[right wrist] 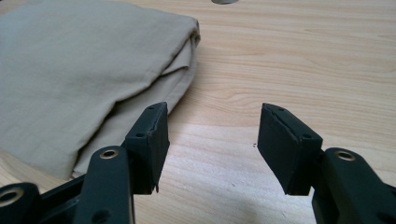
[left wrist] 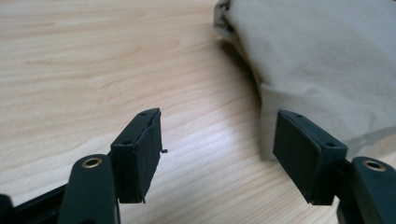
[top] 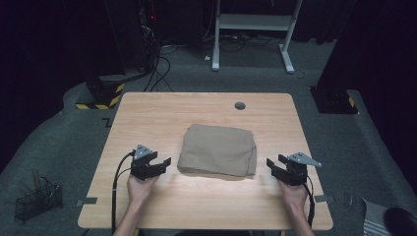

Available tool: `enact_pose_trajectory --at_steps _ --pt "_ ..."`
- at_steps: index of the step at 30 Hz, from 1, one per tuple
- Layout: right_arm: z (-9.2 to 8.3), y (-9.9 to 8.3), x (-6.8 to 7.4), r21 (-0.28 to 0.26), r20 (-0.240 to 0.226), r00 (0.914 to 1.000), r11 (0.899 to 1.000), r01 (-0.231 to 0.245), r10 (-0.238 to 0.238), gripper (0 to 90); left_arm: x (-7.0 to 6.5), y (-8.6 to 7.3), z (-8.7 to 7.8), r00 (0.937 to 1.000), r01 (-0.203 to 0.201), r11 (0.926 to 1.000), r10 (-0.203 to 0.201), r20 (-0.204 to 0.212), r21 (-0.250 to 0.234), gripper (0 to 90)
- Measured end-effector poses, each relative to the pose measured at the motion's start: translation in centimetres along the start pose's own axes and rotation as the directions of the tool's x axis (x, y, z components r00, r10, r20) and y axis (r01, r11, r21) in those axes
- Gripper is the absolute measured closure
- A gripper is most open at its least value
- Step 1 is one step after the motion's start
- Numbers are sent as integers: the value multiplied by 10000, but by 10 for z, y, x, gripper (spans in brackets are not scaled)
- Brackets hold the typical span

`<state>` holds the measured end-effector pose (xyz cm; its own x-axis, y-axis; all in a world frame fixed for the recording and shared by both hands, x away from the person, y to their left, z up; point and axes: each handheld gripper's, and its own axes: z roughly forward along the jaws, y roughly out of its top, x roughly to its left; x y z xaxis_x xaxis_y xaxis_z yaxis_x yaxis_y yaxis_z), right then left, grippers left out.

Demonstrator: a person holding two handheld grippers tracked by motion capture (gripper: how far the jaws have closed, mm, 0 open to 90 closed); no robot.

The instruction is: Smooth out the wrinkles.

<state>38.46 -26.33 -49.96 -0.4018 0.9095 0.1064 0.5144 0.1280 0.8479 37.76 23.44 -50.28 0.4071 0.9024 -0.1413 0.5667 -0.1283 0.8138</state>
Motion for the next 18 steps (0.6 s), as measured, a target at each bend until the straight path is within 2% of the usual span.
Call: enact_pose_trajectory --at_steps 7,18 --pt "-1 -3 -4 153 272 9996 9999 -62 58 435 8 -8 -2 9994 99 9999 -97 -335 80 331" --pt "10 -10 -13 864 916 9957 9963 26 -105 438 17 -15 4 9949 -88 9983 145 -998 568 334"
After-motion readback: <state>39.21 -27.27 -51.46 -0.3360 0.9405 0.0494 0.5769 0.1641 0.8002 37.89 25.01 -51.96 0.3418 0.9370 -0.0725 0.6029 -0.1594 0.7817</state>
